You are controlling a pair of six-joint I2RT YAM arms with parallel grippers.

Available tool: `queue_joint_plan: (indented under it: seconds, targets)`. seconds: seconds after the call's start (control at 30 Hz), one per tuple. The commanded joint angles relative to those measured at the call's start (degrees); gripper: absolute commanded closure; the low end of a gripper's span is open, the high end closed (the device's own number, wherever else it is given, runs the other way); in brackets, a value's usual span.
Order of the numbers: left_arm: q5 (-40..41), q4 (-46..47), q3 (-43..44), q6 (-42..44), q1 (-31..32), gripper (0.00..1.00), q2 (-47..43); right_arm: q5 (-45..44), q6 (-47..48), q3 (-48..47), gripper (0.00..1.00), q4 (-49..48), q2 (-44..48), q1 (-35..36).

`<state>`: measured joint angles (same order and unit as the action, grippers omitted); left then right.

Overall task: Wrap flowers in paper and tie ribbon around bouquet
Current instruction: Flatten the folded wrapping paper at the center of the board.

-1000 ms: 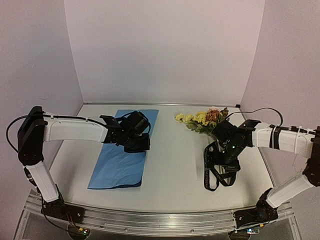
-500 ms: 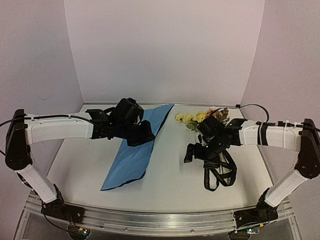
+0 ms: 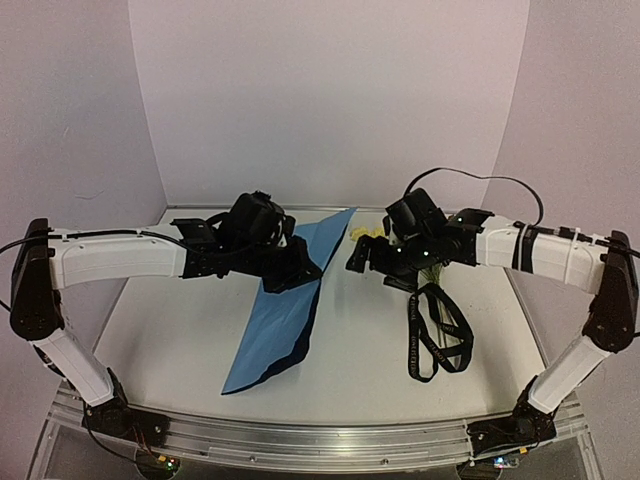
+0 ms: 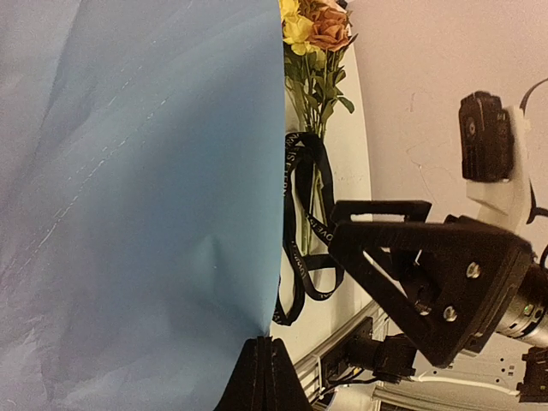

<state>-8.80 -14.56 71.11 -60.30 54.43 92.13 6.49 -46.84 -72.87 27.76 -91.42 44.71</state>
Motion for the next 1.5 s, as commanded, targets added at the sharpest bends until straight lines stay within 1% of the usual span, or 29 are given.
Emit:
queue_joint_plan:
  seconds: [0.0, 0.13, 0.37, 0.63, 0.87, 1.07, 1.27, 1.47]
  targets:
    - [-1.63, 3.21, 0.06, -1.12, -0.18, 1.0, -3.06, -1.81, -1.53, -6.61, 0.02, -3.27, -5.02, -1.04]
    - [-1.91, 3.18, 0.47, -0.98, -0.2, 1.0, -3.09, -1.57, -3.07, -9.94, 0.04, -3.6, -8.42, -1.5]
    - [-2.48, 3.05, 0.81, -0.96, -0.2, 1.0, -2.9, -2.18, -4.23, -10.7, 0.06, -4.58, -10.12, -2.2]
    - [-2.81, 3.32, 0.54, -1.22, -0.2, 1.0, -3.18, -1.86, -4.75, -9.47, 0.07, -5.85, -8.73, -2.44]
    - [-3.1, 3.44, 0.65, -1.15, -0.18, 1.0, -3.18, -0.53, -5.77, -11.23, 0.07, -6.25, -10.03, -2.44]
    - [-3.13, 3.07, 0.86, -1.06, -0.21, 1.0, -2.83, -0.64, -6.07, -10.59, 0.07, -6.86, -9.42, -2.4]
    - [-3.5, 2.93, 1.84, -0.67, -0.21, 1.0, -2.47, 0.41, -6.6, -11.46, 0.08, -6.94, -9.64, -2.44]
    - [-3.96, 2.59, 2.72, -0.39, -0.21, 1.0, -1.44, 0.41, -6.66, -10.34, 0.08, -7.01, -8.54, -2.44]
